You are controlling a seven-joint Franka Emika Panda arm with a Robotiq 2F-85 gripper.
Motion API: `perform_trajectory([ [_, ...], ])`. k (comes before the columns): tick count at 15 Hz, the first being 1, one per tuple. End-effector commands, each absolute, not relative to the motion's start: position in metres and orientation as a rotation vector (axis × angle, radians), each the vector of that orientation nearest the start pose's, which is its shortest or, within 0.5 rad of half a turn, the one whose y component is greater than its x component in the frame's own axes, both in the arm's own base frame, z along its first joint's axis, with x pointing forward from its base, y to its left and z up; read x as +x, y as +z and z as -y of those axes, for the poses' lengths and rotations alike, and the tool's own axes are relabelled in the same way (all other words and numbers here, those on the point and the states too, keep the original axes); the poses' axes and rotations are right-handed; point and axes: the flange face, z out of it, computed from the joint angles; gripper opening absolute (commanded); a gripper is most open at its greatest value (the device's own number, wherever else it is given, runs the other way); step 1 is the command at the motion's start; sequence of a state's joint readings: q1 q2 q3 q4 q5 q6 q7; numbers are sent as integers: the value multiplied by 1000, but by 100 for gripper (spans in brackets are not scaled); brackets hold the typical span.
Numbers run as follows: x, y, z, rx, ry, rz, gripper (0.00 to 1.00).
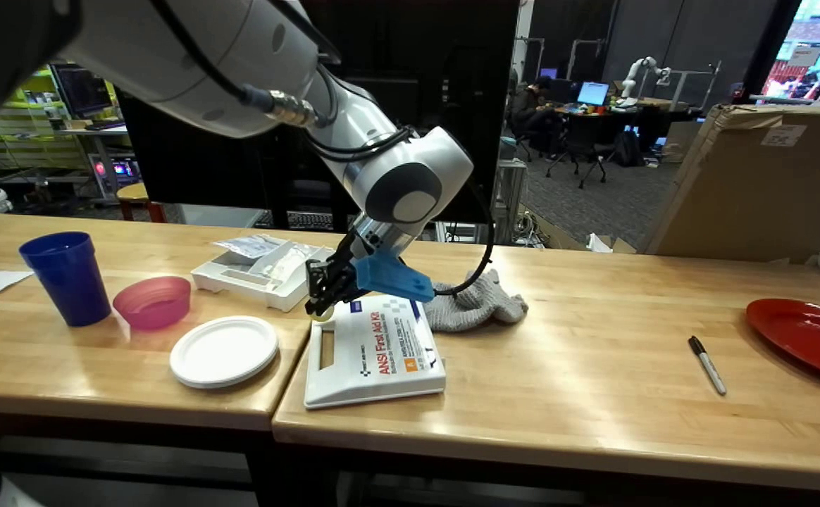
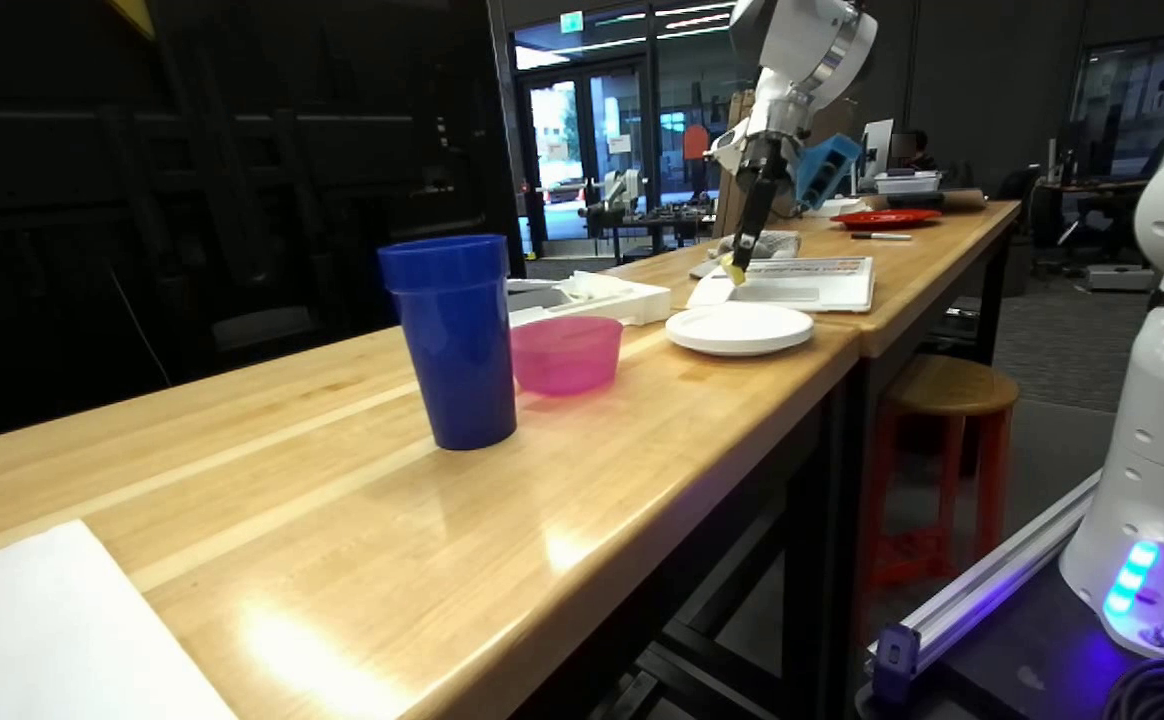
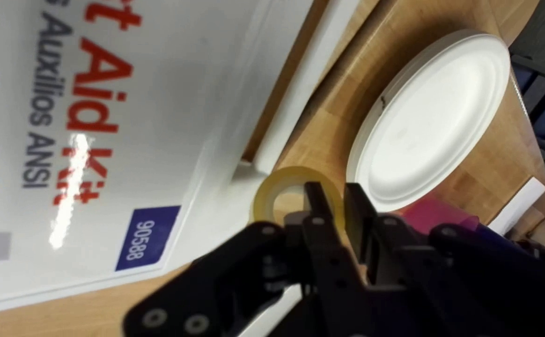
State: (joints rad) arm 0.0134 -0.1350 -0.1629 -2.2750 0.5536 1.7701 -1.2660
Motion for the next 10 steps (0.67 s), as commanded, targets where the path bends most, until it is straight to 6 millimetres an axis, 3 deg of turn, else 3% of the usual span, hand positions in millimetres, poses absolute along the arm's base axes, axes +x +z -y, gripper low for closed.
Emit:
perform_trajectory([
  [1,471,407,14,-2163,-109,1156,4],
  [5,484,411,1,-2090,-126,1216,4],
  [10,499,401,5,-2003,-161,1254,4],
])
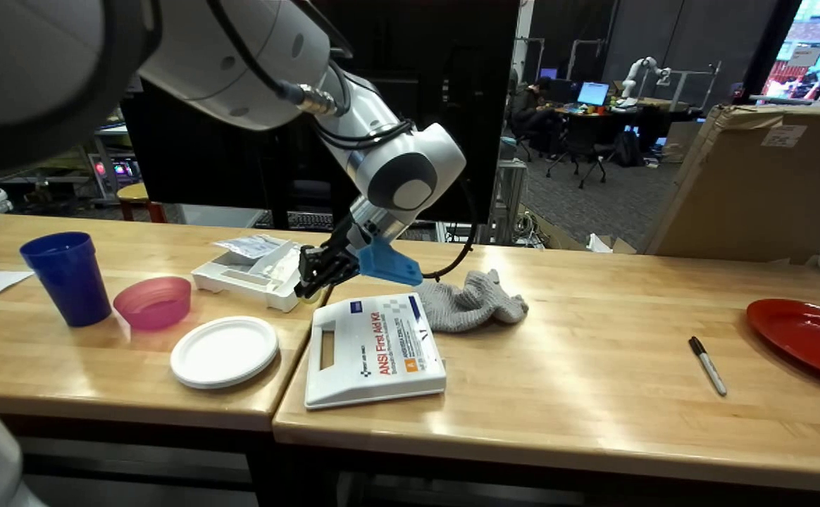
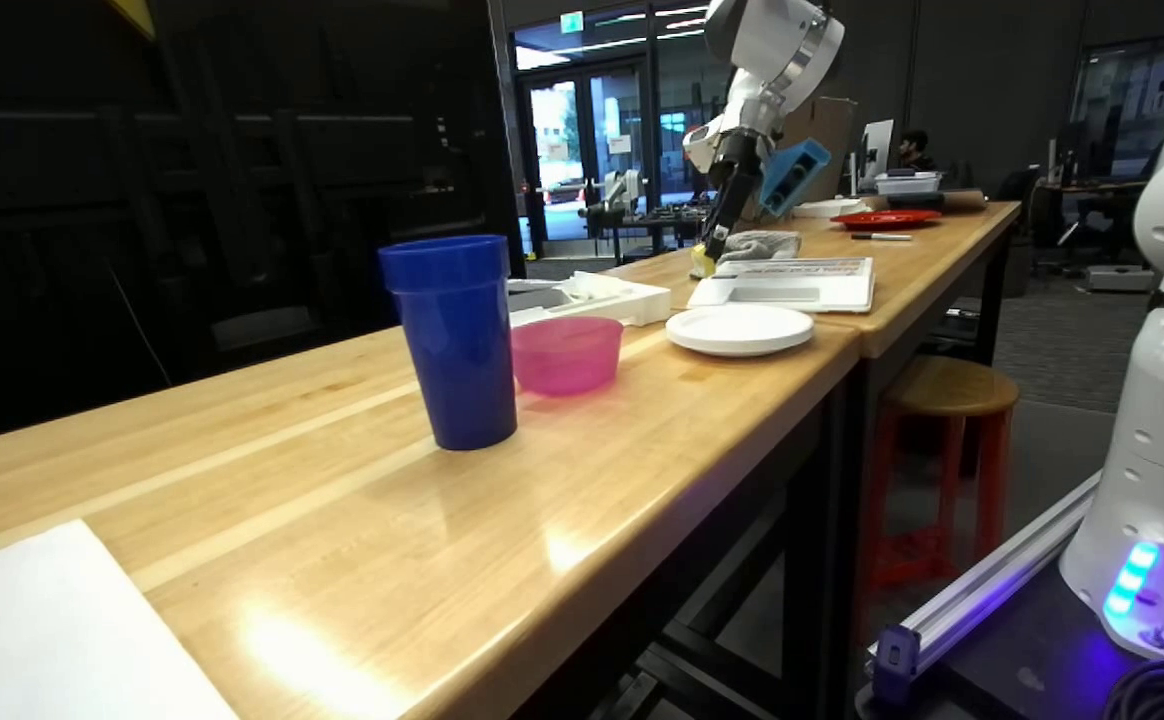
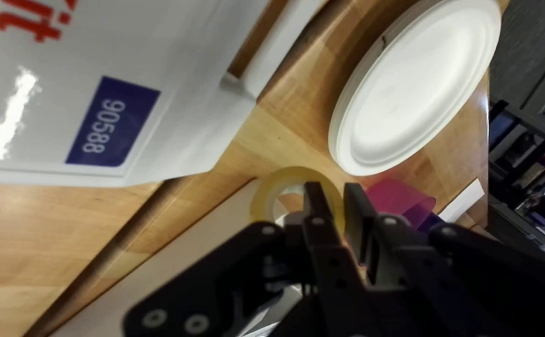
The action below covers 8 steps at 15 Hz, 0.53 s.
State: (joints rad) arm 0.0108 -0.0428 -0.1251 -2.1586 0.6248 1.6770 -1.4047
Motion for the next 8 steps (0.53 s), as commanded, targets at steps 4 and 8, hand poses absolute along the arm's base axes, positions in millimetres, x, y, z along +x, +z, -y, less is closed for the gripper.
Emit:
perform_trajectory([
  [4,510,389,11,-1874,-216,1290,4],
  [8,522,389,14,-1785,-242,1336,4],
])
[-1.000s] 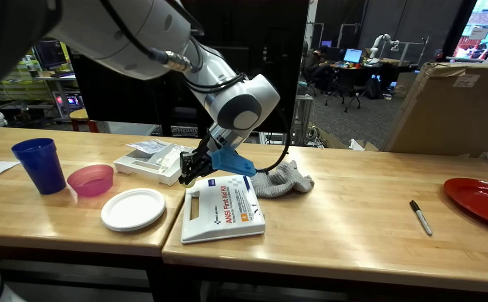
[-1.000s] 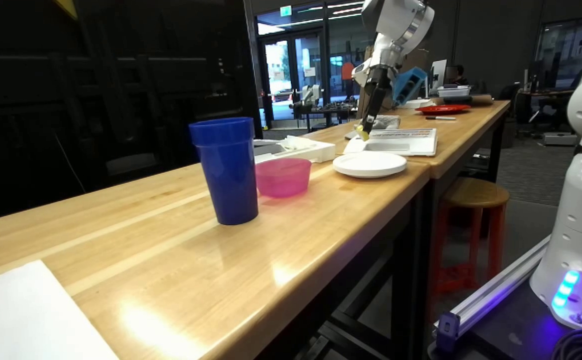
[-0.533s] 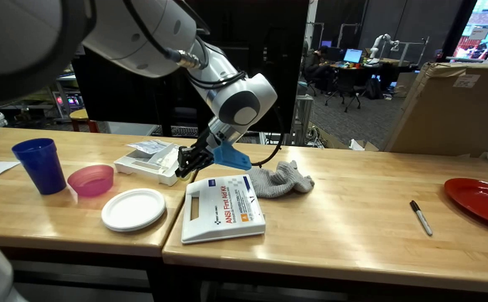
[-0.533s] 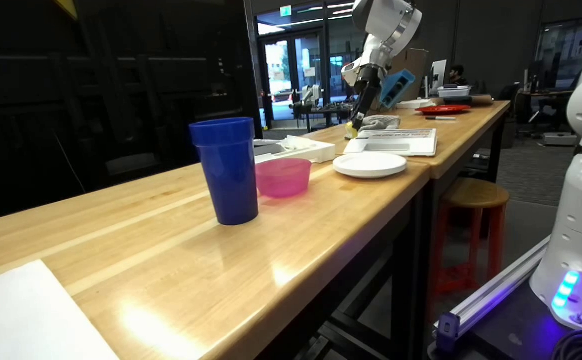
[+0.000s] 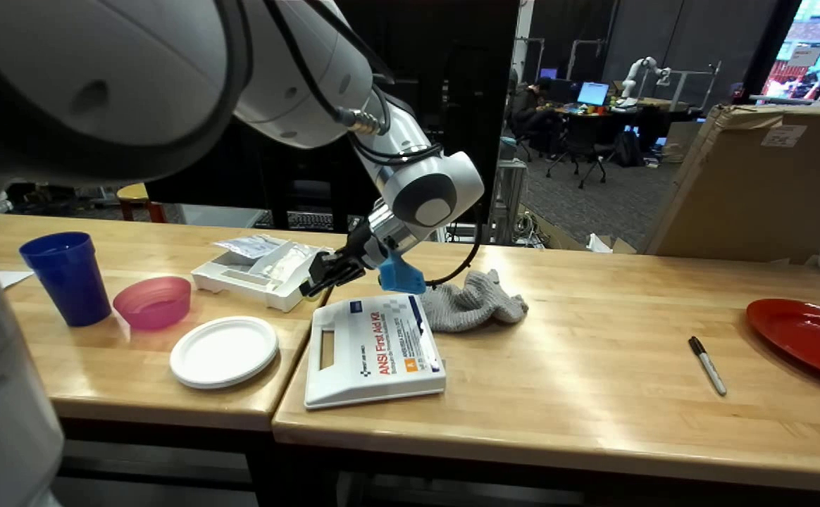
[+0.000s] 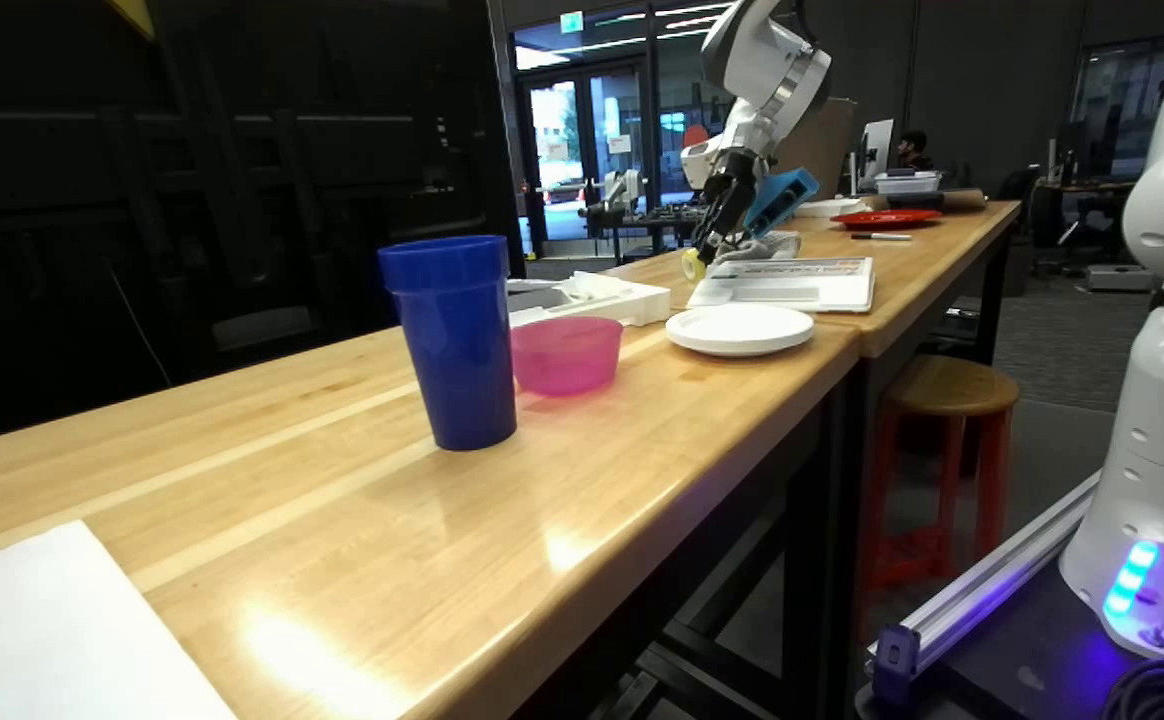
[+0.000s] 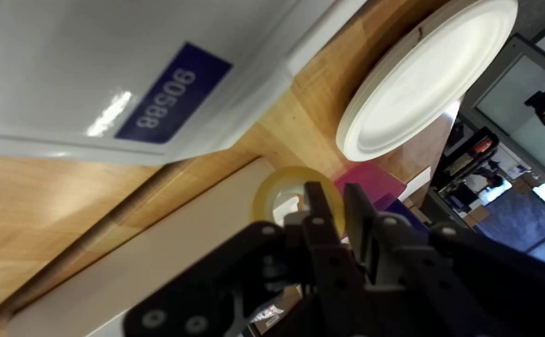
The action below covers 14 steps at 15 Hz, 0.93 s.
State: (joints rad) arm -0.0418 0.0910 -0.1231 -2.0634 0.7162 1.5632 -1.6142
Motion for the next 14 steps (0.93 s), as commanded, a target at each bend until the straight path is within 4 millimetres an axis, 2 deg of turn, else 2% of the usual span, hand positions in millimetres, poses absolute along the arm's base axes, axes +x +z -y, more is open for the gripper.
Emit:
perform_trajectory([
  [1,525,391,16,-1773,-246,1341,4],
  [8,539,408,19,-1758,-269,1375,4],
  [14,544,421,-4,-1778,-313,1424,4],
])
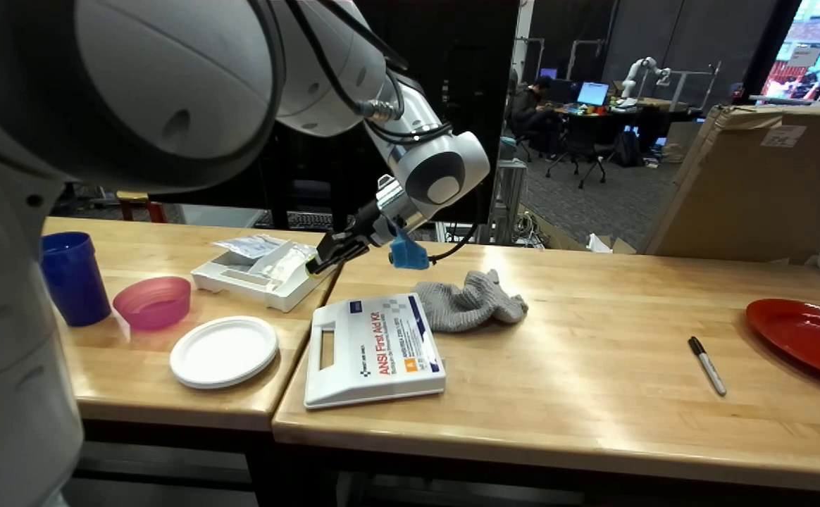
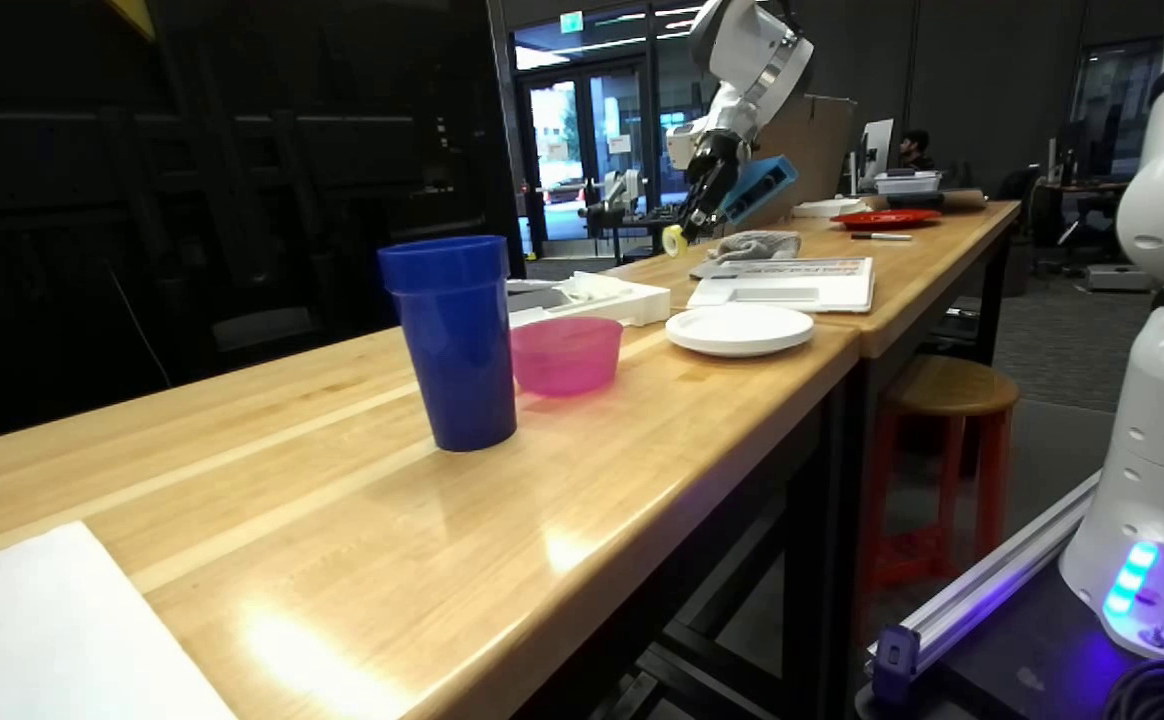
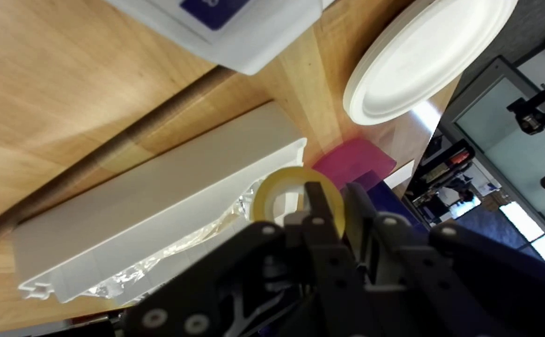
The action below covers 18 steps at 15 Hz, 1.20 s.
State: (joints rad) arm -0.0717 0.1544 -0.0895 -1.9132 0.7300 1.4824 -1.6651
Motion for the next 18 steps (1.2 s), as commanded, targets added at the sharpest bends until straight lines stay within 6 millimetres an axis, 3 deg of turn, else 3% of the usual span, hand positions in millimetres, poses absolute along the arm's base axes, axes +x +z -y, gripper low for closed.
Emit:
perform_trajectory([
  [1,546,422,-8,-1789,-327,1432,4],
  [9,551,424,-29,-1996,-484,1522,4],
  [15,549,434,-17,-2134,-581,1588,4],
  [18,551,430,-6,-2152,-614,1592,4],
])
